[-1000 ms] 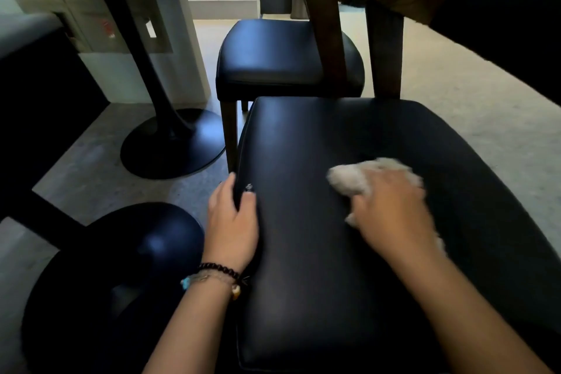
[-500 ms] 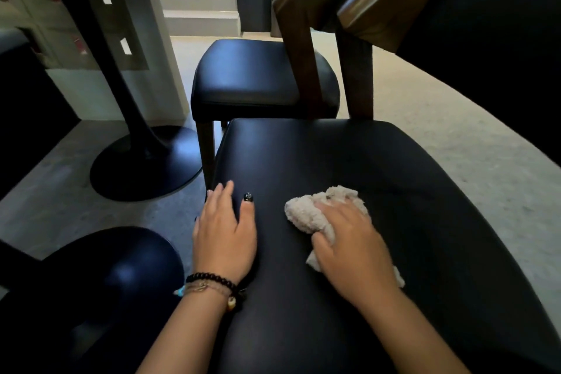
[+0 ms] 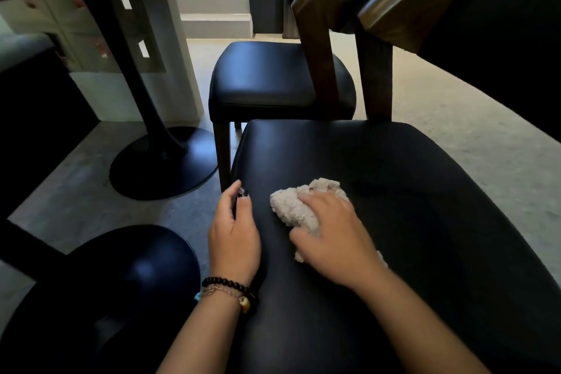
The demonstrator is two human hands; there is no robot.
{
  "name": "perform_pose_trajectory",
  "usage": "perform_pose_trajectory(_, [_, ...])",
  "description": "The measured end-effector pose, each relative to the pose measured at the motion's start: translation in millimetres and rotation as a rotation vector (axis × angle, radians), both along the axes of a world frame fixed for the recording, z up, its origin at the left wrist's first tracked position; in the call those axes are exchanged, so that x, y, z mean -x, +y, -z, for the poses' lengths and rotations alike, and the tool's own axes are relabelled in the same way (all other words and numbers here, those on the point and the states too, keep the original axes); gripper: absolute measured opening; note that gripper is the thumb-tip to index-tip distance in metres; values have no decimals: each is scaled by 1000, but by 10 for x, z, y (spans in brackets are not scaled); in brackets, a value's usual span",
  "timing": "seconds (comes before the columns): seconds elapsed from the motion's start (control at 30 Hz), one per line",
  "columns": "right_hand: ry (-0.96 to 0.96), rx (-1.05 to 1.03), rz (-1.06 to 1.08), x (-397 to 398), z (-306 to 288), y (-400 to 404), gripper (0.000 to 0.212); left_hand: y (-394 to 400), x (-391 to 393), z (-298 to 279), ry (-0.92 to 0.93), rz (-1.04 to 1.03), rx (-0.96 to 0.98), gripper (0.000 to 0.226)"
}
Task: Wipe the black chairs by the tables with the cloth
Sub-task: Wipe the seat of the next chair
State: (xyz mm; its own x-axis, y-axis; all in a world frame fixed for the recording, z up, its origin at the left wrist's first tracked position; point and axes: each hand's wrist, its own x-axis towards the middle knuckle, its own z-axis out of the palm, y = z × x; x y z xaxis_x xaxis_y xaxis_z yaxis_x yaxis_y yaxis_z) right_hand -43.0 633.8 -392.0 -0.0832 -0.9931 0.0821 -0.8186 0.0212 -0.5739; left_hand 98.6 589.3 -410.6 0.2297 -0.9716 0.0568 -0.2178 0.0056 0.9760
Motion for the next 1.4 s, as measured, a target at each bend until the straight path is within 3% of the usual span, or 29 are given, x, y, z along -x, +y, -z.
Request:
perform_pose_trajectory(0.07, [-456, -198, -10, 131, -157, -46, 74, 23, -1, -64, 84, -31, 13, 31])
perform_pose_trajectory(0.1, [-752, -247, -22, 207, -203, -64, 72, 54, 11, -117, 39, -28, 68, 33])
perform_pose_trajectory(0.17, [-1257, -144, 13, 363, -178, -66, 62, 129, 81, -232, -120, 61, 256, 39])
perform_pose_trajectory(0.2, [-1398, -33, 81, 433, -127, -53, 54, 172, 144, -303, -186, 172, 309, 41])
perform_pose_trajectory(0.27, [-1472, 205, 323, 542, -15, -27, 42, 251, 308, -412, -414, 459, 217, 55])
perform_pose_trajectory(0.33, [-1422, 330, 508, 596, 58, -35, 36, 293, 480, -360, -892, 615, 92, 85])
perform_pose_trajectory(0.4, [-1244, 314, 509, 566, 89, -68, 37, 325, 597, -280, -1190, 623, 59, 95])
perform_pose_trajectory(0.47, [-1056, 294, 491, 521, 139, -82, 39, 311, 650, -211, -1261, 581, 81, 85])
perform_pose_trajectory(0.6, [-1033, 357, 527, 499, 126, -64, 39, 113, 613, -101, -1281, 525, 182, 70])
perform_pose_trajectory(0.8, [-670, 395, 460, 151, 17, -184, 38, -708, 419, -45, -1302, 315, 169, 64])
perform_pose_trajectory(0.87, [-613, 372, 399, -54, -47, -374, 38, -1140, 289, -64, -1159, 264, 63, 59])
perform_pose_trajectory(0.97, [-546, 327, 352, -380, -64, -654, 37, -1685, 141, -63, -758, 327, -103, 46])
perform_pose_trajectory(1.07, [-377, 254, 340, -522, 74, -772, 38, -2059, 88, 2, -644, 311, -190, 43])
perform_pose_trajectory(1.17, [-351, 282, 338, -525, 183, -785, 35, -2268, 123, 25, -364, 327, -270, 57])
perform_pose_trajectory(1.27, [-196, 295, 330, -539, 224, -799, 34, -2444, 141, 96, -59, 302, -354, 75])
perform_pose_trajectory(1.33, [-141, 283, 320, -552, 239, -805, 33, -2453, 88, 154, -21, 322, -395, 74])
perform_pose_trajectory(1.4, [-122, 280, 319, -558, 231, -798, 31, -2330, 23, 170, -21, 284, -401, 57])
